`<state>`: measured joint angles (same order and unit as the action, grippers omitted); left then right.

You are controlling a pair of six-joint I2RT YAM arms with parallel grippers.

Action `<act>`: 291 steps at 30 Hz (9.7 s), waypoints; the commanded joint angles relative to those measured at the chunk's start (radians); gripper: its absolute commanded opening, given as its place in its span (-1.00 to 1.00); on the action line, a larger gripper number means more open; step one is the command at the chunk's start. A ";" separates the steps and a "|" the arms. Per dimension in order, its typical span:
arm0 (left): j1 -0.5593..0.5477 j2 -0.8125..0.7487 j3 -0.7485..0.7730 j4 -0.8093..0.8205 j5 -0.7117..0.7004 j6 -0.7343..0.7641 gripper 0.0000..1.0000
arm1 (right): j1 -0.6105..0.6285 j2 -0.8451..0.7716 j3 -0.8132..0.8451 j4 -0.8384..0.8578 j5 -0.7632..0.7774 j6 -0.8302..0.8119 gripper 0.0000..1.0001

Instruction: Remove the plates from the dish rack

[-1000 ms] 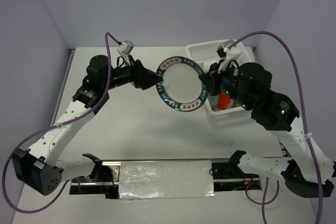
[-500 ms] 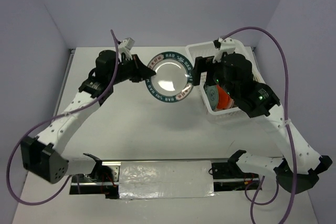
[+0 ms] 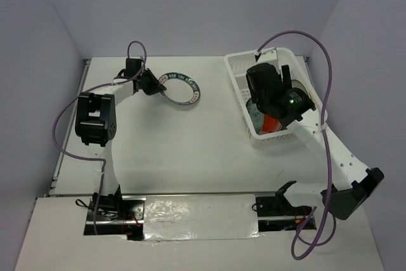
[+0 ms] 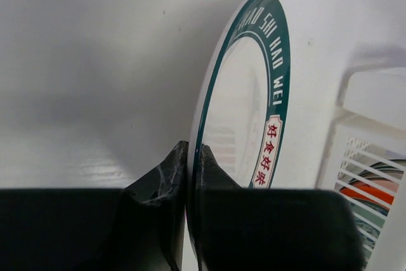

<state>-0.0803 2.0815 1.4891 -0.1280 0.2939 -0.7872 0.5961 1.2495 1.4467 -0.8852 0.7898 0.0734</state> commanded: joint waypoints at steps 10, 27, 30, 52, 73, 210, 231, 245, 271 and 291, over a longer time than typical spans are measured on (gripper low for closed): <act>0.008 -0.122 -0.133 -0.064 -0.067 -0.073 0.99 | -0.162 -0.009 -0.115 0.137 -0.087 -0.219 0.23; -0.187 -1.052 -0.446 -0.351 -0.196 0.202 0.99 | -0.291 0.149 -0.298 0.363 -0.126 -0.271 -0.18; -0.194 -1.136 -0.505 -0.358 -0.147 0.261 0.99 | -0.291 0.148 -0.305 0.380 -0.107 -0.271 -0.49; -0.194 -1.178 -0.604 -0.351 -0.125 0.306 0.99 | -0.220 -0.090 -0.327 0.601 0.058 -0.567 -1.00; -0.378 -0.880 -0.236 0.108 0.226 0.229 0.97 | -0.028 -0.280 -0.003 0.367 -1.036 0.084 -1.00; -0.427 -0.877 -0.406 0.364 0.136 0.215 0.78 | -0.153 -0.349 -0.189 0.531 -1.171 0.158 -1.00; -0.122 -0.436 -0.196 0.054 -0.159 -0.060 -1.00 | -0.323 -0.392 -0.301 0.405 -0.811 0.095 1.00; -0.067 -0.093 0.111 -0.049 -0.179 -0.081 0.00 | -0.328 -0.440 -0.302 0.307 -0.647 0.014 1.00; -0.194 -0.565 -0.265 -0.228 -0.079 0.062 0.99 | -0.427 -0.150 -0.459 0.581 -0.199 -0.354 0.51; -0.245 -1.032 -0.544 -0.367 -0.056 0.344 0.99 | -0.455 -0.039 -0.565 0.804 -0.069 -0.468 -0.79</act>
<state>-0.3267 1.0683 0.9504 -0.4988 0.2165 -0.4965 0.1459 1.2388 0.9009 -0.1570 0.6857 -0.3847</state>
